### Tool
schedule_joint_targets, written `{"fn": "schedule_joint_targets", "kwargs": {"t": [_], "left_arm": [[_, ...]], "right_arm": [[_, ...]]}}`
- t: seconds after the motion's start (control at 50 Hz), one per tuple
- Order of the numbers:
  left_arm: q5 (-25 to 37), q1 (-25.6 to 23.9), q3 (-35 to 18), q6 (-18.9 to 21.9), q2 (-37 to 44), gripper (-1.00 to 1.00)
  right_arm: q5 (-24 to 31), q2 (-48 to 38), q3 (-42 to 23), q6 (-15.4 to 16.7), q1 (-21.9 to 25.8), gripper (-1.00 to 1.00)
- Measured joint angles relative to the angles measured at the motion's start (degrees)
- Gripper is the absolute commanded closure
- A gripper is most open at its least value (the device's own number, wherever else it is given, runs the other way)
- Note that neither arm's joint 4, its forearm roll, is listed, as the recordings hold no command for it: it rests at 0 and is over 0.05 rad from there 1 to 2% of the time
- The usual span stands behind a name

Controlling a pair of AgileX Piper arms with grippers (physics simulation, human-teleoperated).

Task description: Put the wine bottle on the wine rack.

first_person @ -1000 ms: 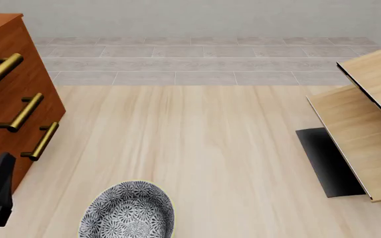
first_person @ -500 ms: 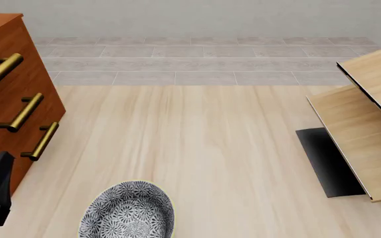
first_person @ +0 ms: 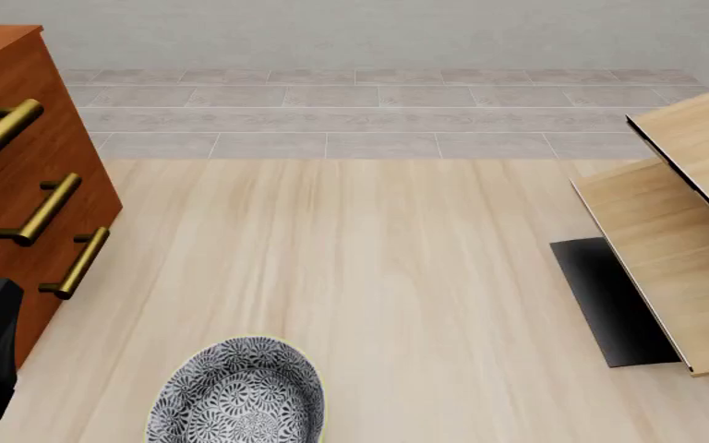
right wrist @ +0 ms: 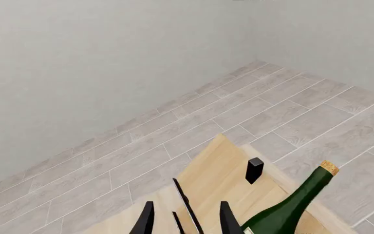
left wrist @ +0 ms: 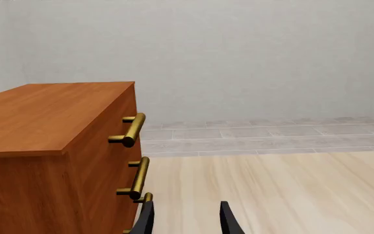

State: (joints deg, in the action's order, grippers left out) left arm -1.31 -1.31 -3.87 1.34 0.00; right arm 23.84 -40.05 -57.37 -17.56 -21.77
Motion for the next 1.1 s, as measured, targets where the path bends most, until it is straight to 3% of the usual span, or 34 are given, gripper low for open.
{"fn": "schedule_joint_targets", "kwargs": {"t": [0.46,1.1], "left_arm": [[1.7,-0.9,-1.9,0.9,0.0,-1.00],[6.1,-3.2,-6.1,2.2,0.0,-1.00]], "right_arm": [[2.1,9.7,3.6,4.6,9.3,-1.00],[11.4,27.5,6.9,10.8,20.9,-1.00]]}}
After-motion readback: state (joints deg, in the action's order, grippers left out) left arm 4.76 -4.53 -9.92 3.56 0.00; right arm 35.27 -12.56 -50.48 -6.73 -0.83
